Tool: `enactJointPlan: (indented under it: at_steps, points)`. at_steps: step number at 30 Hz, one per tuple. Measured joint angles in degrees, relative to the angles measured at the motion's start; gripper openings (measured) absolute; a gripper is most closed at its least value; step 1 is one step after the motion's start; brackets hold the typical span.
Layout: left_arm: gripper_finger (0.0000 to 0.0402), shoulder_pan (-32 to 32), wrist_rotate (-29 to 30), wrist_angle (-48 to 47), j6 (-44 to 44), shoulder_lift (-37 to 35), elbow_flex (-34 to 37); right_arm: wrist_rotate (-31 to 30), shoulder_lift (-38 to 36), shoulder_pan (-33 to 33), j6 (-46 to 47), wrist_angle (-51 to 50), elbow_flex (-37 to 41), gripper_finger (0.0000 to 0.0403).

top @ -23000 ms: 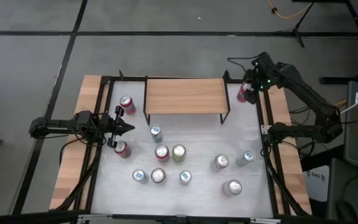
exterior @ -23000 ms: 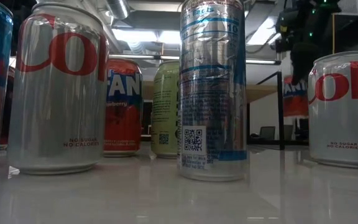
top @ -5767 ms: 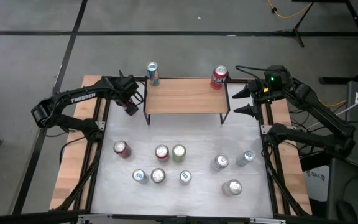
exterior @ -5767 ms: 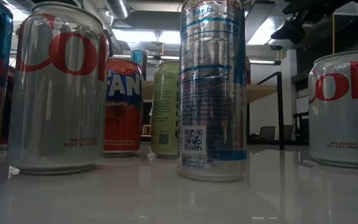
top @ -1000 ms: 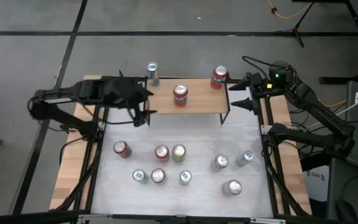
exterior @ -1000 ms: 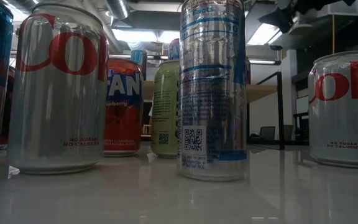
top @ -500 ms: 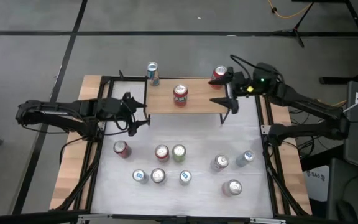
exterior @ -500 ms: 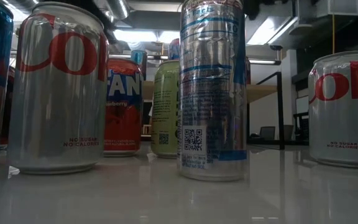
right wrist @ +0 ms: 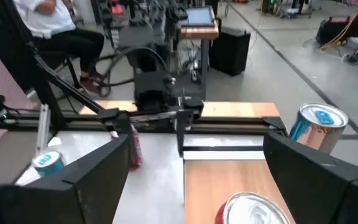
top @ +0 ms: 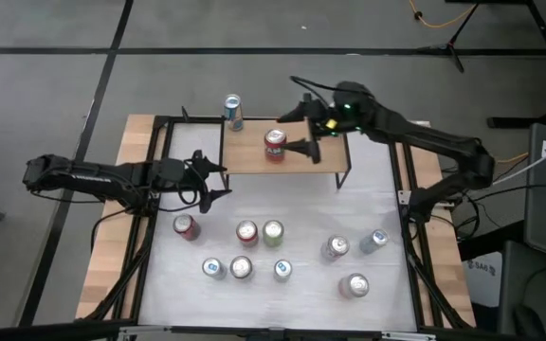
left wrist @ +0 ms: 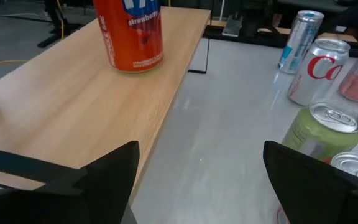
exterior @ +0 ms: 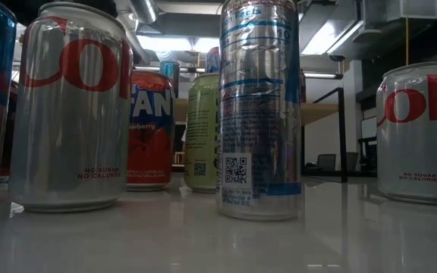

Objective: Sort soda cans
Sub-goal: Put the top red soda can on the shelf aligned with the red soda can

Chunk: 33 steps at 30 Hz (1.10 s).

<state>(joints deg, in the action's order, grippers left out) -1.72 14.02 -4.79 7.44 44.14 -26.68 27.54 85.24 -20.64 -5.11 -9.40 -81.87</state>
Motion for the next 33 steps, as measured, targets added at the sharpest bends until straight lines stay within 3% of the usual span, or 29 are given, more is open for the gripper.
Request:
enactJointPlan:
  at_steps: [8, 22, 33]
  points:
    - [0.0334, 0.0, 0.0, 1.6, 0.0, 0.0, 1.0, -1.1, 8.4, 0.0, -2.1, -1.4, -4.8, 0.0356]
    - [0.0334, 0.0, -0.1, 1.8, 0.0, 0.1, 1.0, -10.0, 9.4, 0.0, -8.9, -7.6, -4.9, 0.0356]
    - [0.0334, 0.0, -0.2, 1.8, 0.0, 0.1, 1.0, -12.5, 11.3, 0.0, -10.2, -11.2, -4.8, 0.0356]
